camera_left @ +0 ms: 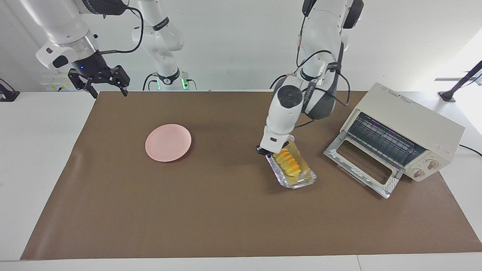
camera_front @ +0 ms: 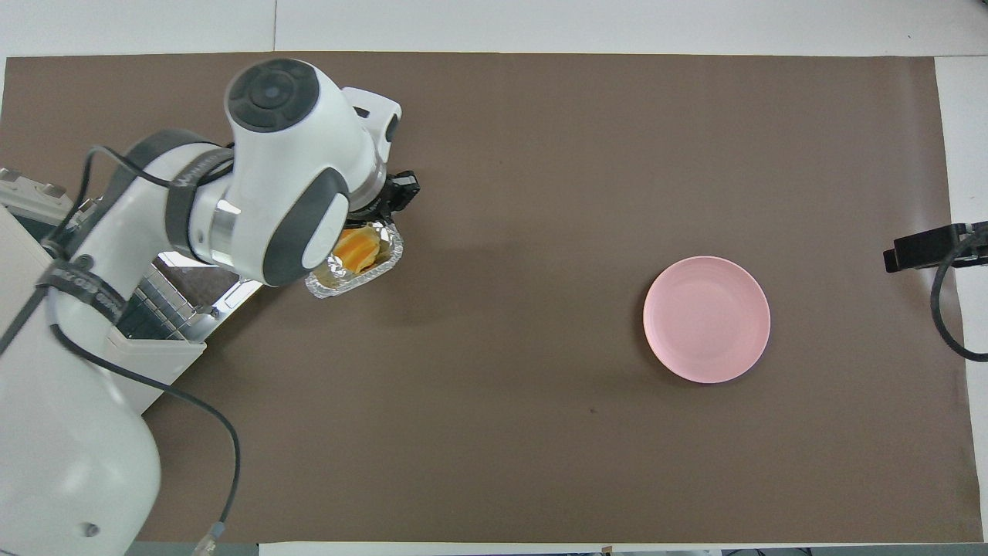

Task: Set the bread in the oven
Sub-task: 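Carry the foil tray with the left gripper into the toaster oven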

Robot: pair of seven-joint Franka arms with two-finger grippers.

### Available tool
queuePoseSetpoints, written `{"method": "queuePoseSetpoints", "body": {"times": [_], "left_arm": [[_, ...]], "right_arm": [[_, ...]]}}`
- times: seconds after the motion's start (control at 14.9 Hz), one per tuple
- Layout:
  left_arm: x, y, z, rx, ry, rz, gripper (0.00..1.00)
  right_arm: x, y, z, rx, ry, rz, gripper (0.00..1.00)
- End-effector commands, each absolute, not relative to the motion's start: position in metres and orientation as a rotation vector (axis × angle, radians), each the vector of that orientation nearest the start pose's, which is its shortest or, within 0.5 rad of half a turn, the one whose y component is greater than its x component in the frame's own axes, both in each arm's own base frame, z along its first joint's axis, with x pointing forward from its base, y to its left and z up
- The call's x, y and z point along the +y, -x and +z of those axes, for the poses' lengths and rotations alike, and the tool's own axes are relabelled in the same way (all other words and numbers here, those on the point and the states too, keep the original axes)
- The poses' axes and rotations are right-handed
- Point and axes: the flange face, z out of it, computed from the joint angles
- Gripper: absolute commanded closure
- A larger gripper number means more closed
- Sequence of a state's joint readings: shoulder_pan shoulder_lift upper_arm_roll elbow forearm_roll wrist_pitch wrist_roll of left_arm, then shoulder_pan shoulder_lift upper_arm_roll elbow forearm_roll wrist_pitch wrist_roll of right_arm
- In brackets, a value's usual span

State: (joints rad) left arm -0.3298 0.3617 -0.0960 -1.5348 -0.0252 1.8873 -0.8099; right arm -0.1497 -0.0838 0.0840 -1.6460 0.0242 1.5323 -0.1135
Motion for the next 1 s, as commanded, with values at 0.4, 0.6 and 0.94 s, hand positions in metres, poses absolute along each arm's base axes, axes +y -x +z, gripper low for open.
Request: {"method": "queuePoseSetpoints", "body": {"times": [0.4, 0.6, 0.94], "left_arm": [[-0.060, -0.622, 0.450, -1.065, 2.930, 0.237, 1.00], [-0.024, -0.615, 0.453, -1.045, 2.931, 0.241, 1.00], [0.015, -0.600, 0.442, -1.077, 2.864, 0.263, 1.00]], "right_arm": [[-0.029, -0.519, 0.631, -0.110, 3.128, 0.078, 0.00], [-0.030, -0.519, 0.631, -0.108, 3.128, 0.078, 0.00], [-0.029, -0.519, 0.631, -0.110, 3.128, 0.078, 0.00]]}}
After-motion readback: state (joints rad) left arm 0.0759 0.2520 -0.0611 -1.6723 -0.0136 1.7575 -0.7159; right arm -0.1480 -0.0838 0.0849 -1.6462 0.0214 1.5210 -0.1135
